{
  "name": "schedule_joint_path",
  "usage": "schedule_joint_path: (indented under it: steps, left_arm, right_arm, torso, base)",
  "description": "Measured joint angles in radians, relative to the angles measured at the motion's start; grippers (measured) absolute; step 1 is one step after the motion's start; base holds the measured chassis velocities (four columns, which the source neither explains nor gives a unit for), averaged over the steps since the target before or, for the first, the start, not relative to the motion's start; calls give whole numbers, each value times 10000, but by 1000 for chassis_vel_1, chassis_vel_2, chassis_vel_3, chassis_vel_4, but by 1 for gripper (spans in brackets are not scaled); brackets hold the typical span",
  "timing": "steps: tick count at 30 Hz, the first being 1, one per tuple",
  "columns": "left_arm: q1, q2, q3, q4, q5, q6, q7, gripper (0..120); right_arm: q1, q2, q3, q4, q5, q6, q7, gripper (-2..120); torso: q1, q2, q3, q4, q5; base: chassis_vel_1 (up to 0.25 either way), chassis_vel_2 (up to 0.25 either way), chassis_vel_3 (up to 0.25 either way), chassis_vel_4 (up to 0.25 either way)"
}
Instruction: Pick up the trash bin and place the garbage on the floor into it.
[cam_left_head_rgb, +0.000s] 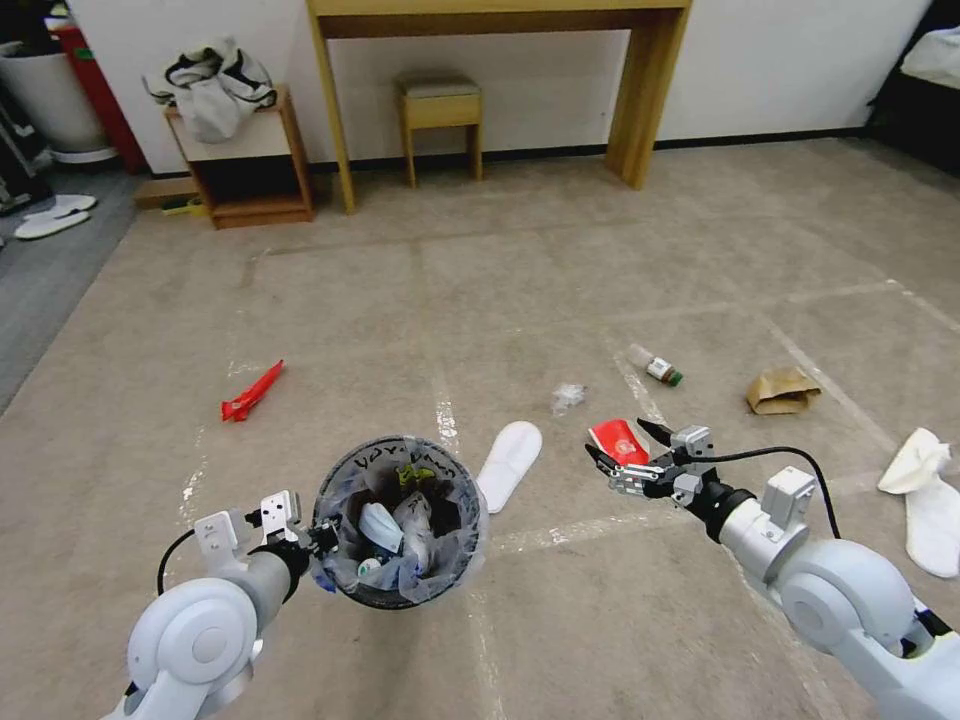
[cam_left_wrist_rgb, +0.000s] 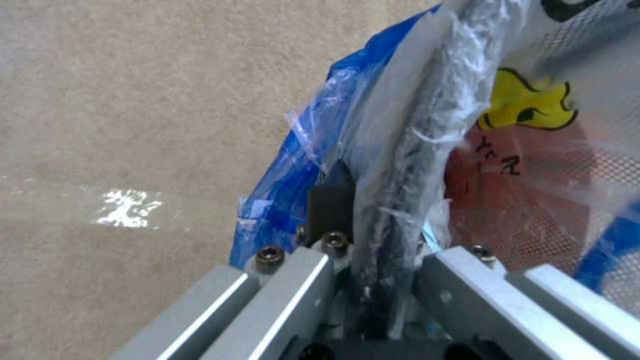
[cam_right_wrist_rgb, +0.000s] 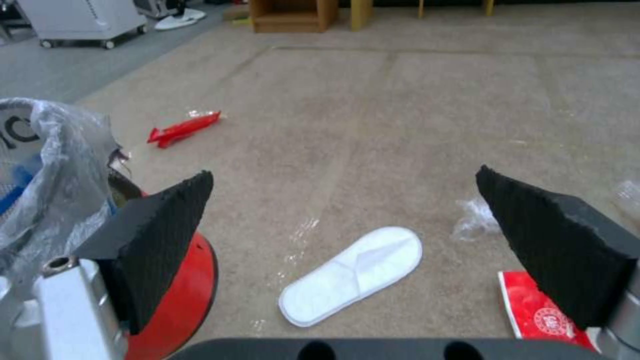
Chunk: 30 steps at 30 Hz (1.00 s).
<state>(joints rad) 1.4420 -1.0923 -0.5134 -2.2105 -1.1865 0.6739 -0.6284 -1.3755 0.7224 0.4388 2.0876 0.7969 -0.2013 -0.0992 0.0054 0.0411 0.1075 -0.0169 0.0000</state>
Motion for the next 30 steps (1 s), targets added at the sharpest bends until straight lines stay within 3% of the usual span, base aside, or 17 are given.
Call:
schedule_joint_path:
  steps: [30]
  left_arm:
    - [39,-42,-2,59,190,-65,83,0]
  right_arm:
    - [151,-43,-23,-151,81,-390,-128,100]
  torso:
    - [-1,0,0,6,0]
  base:
    - [0,0,0,0]
